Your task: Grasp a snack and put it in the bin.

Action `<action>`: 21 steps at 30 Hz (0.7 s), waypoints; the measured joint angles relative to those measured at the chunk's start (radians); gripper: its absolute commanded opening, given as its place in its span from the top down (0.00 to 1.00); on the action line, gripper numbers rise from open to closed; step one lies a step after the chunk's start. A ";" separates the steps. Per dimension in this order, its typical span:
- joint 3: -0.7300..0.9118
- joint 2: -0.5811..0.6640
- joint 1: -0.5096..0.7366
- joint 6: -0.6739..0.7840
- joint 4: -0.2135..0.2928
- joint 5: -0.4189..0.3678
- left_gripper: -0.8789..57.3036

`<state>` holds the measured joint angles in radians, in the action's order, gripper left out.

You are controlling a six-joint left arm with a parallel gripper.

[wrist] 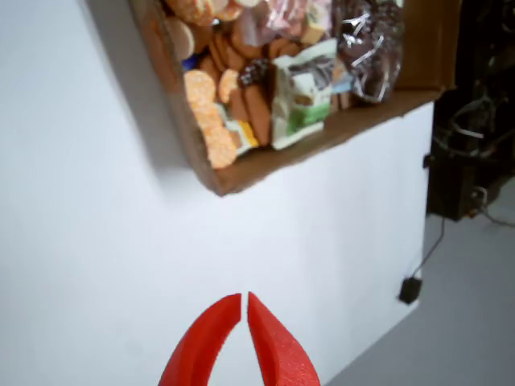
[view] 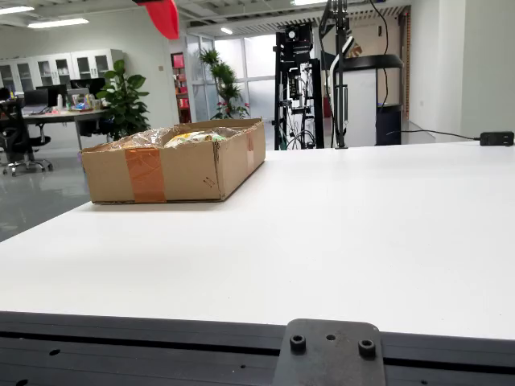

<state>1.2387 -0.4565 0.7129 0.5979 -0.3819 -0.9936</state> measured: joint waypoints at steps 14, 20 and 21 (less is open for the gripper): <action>0.198 0.180 0.218 0.018 0.024 -0.063 0.99; 0.209 0.184 0.350 0.012 0.066 -0.064 0.99; 0.211 0.184 0.373 0.010 0.076 -0.063 0.99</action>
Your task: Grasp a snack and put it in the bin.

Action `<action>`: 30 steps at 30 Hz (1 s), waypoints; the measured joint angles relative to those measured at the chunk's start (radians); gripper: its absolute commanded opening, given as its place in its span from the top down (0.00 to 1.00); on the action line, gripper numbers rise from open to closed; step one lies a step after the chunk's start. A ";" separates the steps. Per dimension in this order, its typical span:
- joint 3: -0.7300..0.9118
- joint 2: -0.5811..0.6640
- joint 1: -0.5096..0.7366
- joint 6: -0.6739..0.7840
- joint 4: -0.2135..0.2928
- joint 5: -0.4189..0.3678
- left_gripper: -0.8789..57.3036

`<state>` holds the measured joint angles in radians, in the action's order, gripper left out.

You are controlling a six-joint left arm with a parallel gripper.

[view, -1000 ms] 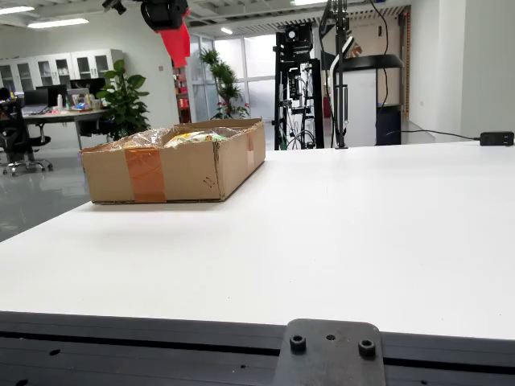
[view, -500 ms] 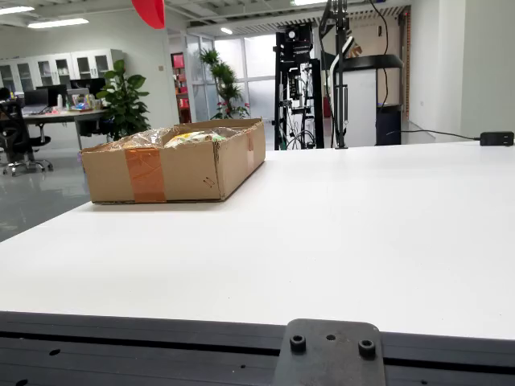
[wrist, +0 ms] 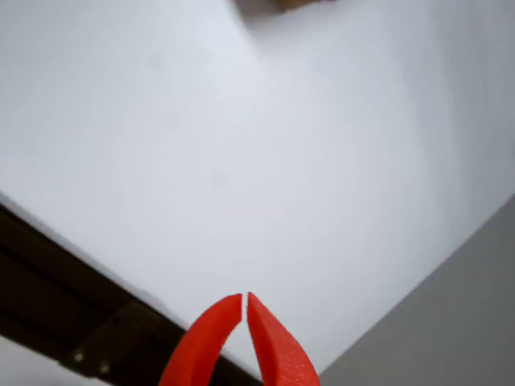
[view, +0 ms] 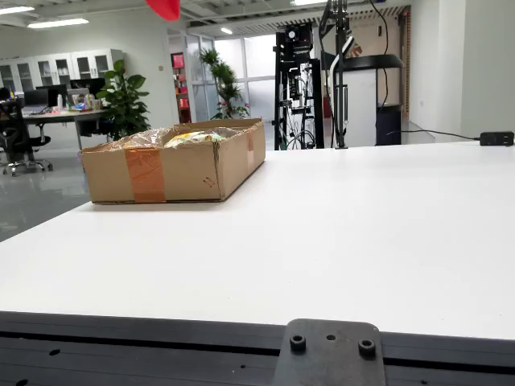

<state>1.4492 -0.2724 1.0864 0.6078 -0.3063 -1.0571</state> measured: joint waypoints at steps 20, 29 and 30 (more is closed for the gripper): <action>0.002 0.031 0.276 -0.121 0.192 0.079 0.98; 0.001 0.064 0.279 -0.162 0.220 0.034 0.99; 0.001 0.066 0.274 -0.162 0.226 0.028 0.99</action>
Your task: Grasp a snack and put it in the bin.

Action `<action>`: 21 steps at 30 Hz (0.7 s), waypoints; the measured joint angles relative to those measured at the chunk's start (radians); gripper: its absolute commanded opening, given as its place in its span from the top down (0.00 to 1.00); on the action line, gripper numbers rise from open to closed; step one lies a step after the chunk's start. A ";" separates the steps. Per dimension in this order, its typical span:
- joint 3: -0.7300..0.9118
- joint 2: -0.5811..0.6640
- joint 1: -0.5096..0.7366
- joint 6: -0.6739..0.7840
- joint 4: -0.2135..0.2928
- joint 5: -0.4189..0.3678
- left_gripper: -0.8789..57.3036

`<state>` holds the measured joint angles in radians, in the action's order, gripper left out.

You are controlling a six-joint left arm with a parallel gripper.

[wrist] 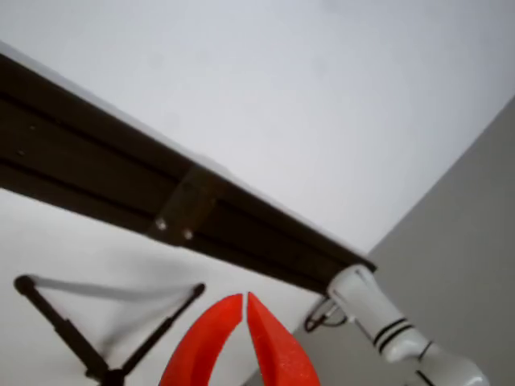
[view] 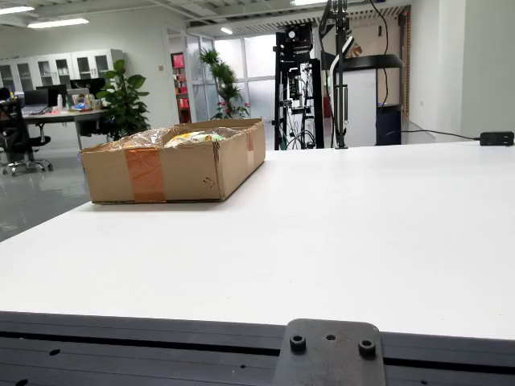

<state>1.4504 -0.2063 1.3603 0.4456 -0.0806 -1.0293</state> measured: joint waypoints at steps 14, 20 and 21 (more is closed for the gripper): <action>-0.001 0.007 -0.131 -0.002 0.021 -0.051 0.98; -0.001 0.006 -0.202 -0.067 0.016 0.000 0.98; -0.001 0.006 -0.212 -0.076 0.016 0.008 0.98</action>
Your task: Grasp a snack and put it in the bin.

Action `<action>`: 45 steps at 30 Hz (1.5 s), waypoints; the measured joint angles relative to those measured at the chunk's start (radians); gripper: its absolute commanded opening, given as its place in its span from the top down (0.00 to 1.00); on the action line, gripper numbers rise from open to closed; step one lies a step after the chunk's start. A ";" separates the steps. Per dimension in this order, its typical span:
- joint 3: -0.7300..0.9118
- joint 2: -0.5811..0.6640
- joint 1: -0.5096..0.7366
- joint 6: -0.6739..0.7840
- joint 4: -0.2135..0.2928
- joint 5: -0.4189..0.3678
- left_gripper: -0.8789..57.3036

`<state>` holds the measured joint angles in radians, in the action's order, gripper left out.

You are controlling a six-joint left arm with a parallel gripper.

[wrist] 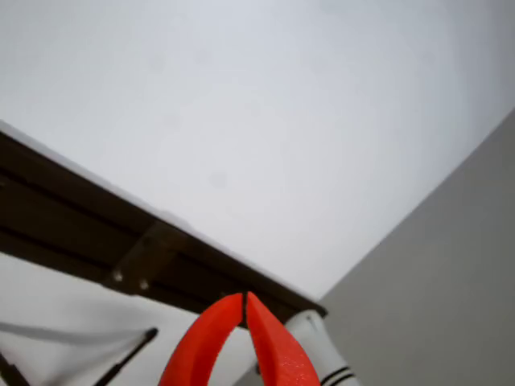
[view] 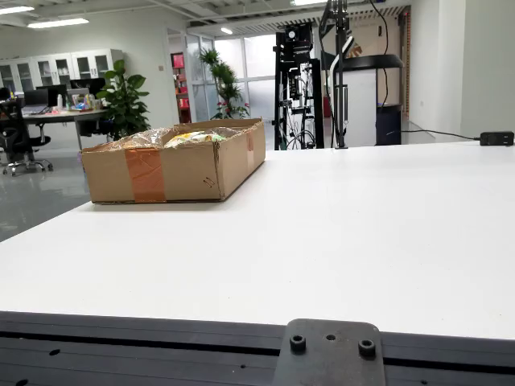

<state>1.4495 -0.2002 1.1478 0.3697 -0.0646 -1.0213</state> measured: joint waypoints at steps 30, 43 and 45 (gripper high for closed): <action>0.000 -0.002 0.046 -0.081 -0.002 0.036 0.98; 0.000 -0.002 0.040 -0.075 0.000 0.035 0.98; 0.000 -0.002 0.027 -0.075 0.000 0.035 0.98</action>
<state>1.4496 -0.2024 1.1743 0.2950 -0.0645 -0.9863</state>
